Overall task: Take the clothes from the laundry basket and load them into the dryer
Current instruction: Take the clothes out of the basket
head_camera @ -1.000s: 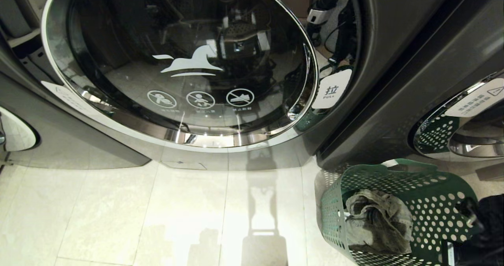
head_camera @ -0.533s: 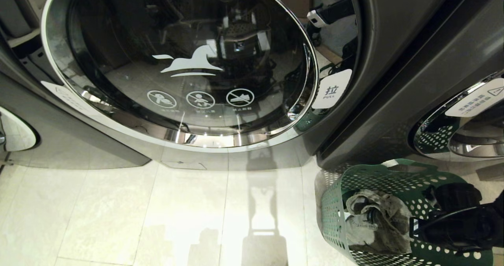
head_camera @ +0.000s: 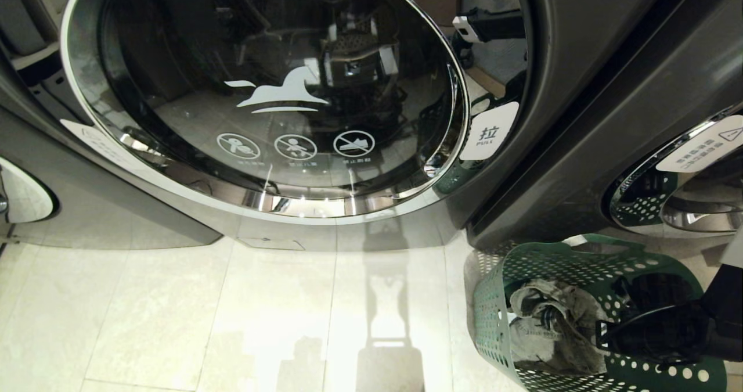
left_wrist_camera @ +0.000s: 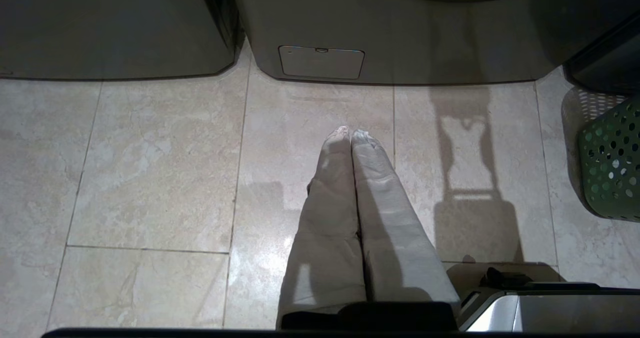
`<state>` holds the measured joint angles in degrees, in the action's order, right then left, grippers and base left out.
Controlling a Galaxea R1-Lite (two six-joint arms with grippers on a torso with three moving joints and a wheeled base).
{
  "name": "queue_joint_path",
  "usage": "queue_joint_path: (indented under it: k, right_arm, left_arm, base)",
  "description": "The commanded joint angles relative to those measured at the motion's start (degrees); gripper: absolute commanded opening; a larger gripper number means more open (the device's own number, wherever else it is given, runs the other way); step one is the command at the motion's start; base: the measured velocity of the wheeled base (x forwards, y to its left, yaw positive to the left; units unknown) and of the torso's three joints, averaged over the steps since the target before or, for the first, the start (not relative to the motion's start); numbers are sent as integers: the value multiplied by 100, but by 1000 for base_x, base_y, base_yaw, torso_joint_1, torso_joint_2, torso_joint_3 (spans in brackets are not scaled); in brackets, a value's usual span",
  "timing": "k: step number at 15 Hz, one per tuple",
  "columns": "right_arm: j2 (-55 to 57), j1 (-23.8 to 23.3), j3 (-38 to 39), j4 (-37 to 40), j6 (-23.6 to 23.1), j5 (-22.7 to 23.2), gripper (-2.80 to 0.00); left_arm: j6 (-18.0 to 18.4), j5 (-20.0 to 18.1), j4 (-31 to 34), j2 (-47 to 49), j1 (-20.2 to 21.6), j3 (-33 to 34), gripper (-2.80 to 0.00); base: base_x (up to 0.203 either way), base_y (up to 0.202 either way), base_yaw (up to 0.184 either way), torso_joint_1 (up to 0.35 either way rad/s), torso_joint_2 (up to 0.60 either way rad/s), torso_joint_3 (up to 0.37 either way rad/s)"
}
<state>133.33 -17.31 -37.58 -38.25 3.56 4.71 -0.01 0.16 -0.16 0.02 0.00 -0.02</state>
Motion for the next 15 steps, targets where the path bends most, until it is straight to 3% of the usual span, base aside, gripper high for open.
queue_joint_path:
  k: [1,6,10,15]
  right_arm:
    - [34,-9,-75,-98,29,13,0]
    - [625,5,-435,-780,-26,129,0]
    - [1068,0,-512,-975,-1035,821,0]
    - [1909,-6,-996,-1638,-1620,922,0]
  left_arm:
    - [-8,2,-2,-2,0,2,-280]
    - [-7,2,-2,-2,0,3,-280]
    - [1,2,-2,-2,0,2,-280]
    - [1,2,-2,-2,0,2,-280]
  base:
    - [0,0,0,0,0,0]
    - [0,0,0,0,0,0]
    - [0,0,0,0,0,0]
    - [0,0,0,0,0,0]
